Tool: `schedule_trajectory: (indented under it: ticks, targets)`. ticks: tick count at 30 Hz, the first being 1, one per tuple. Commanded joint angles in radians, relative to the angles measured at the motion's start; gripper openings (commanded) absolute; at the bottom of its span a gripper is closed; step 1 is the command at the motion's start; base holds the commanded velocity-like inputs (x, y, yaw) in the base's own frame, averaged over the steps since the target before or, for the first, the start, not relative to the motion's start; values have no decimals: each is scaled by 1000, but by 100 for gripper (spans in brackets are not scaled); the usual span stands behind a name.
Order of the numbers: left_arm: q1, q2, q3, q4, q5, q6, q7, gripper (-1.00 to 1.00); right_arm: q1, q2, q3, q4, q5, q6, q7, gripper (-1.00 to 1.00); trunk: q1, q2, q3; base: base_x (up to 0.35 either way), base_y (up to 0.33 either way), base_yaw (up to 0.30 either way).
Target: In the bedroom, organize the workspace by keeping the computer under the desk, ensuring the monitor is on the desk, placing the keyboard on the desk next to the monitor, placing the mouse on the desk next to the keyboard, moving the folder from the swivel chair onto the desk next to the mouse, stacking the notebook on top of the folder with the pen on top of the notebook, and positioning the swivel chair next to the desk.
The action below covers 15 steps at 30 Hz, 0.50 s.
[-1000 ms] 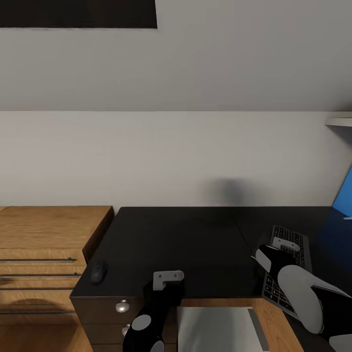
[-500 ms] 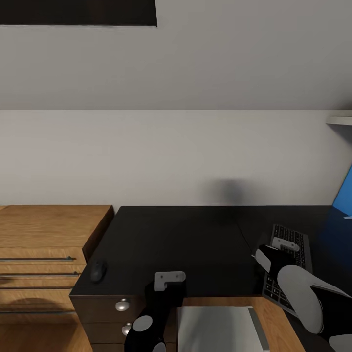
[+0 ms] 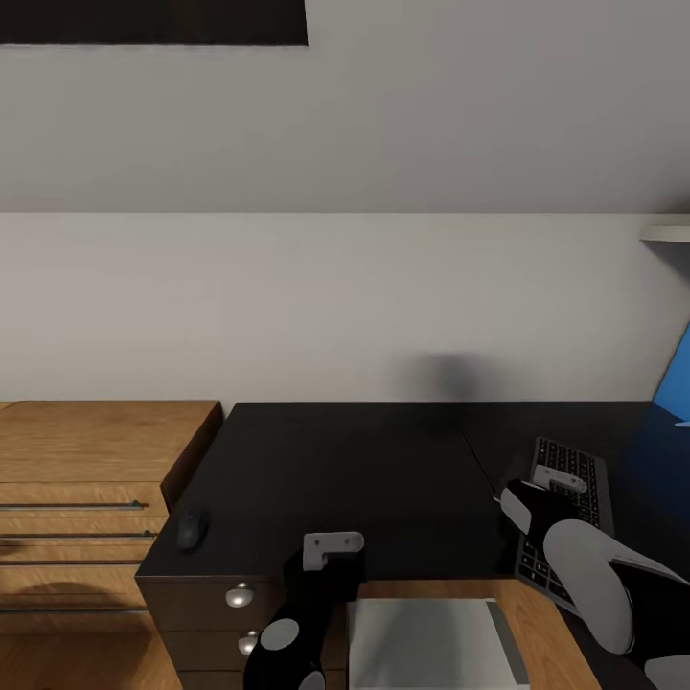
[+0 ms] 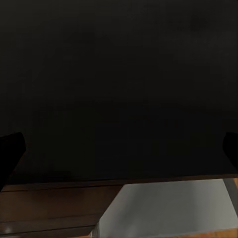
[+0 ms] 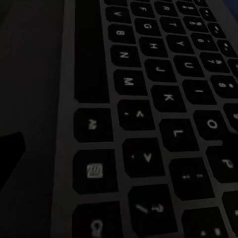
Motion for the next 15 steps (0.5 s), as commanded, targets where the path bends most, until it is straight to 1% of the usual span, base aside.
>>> schedule_trajectory:
  ticks: [1, 10, 15]
  targets:
    - [-1, 0, -1, -1, 10, 2, 9, 100, 0, 0, 5, -2, -7, 6, -3, 100, 0, -1, -1, 0, 0, 0]
    - [-1, 0, 11, 1, 10, 2, 9, 100, 0, 1, 5, -1, -6, 6, -3, 100, 0, -1, -1, -3, 0, 0]
    - [-1, 0, 15, 1, 10, 2, 8, 100, 0, 1, 5, -1, -5, 6, -3, 100, 0, -1, -1, -121, 70, 0]
